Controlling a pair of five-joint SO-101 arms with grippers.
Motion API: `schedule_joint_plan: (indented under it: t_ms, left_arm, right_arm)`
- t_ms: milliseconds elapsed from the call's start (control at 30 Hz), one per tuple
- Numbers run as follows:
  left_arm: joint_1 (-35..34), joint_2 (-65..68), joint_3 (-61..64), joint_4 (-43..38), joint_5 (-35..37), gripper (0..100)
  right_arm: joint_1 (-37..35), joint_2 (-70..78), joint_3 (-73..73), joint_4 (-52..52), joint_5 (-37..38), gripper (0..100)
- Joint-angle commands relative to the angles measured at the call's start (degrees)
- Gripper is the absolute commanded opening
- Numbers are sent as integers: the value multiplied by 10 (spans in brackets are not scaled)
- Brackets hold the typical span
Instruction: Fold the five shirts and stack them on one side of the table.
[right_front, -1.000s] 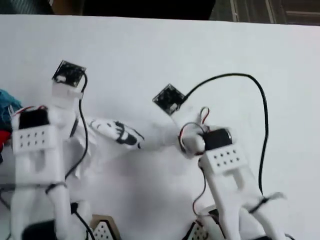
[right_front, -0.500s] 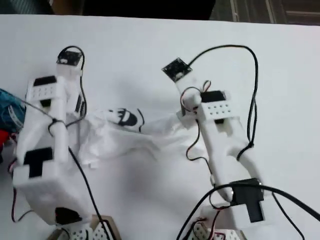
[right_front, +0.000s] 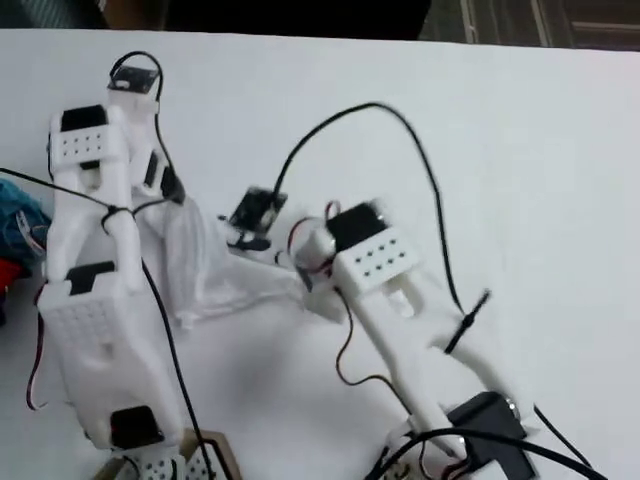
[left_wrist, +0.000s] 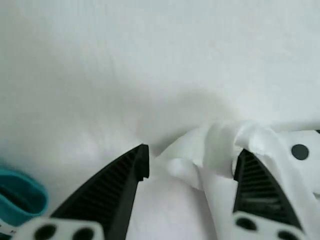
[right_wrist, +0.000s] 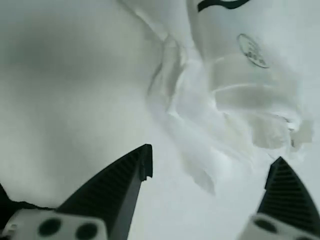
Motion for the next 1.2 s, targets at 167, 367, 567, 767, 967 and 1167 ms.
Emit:
schedule_joint_plan:
  t_ms: [167, 367, 567, 767, 967, 1167]
  left_arm:
    - [-41, 26, -63, 21, -1, 293]
    - [-47, 26, -59, 25, -2, 293]
    - [-47, 24, -62, 49, -3, 293]
    - [-47, 26, -62, 49, -3, 293]
    - [-47, 27, -60, 49, -2, 293]
    - [-47, 27, -58, 50, -2, 293]
  right_arm:
    - [-34, 19, 97, -125, 2, 358]
    - [-29, 65, 94, -188, 2, 277]
    - [18, 86, 94, -252, 2, 15]
    - [62, 84, 41, -221, 3, 21]
    - [103, 86, -79, -187, 4, 20]
    - [109, 87, -141, -187, 4, 20]
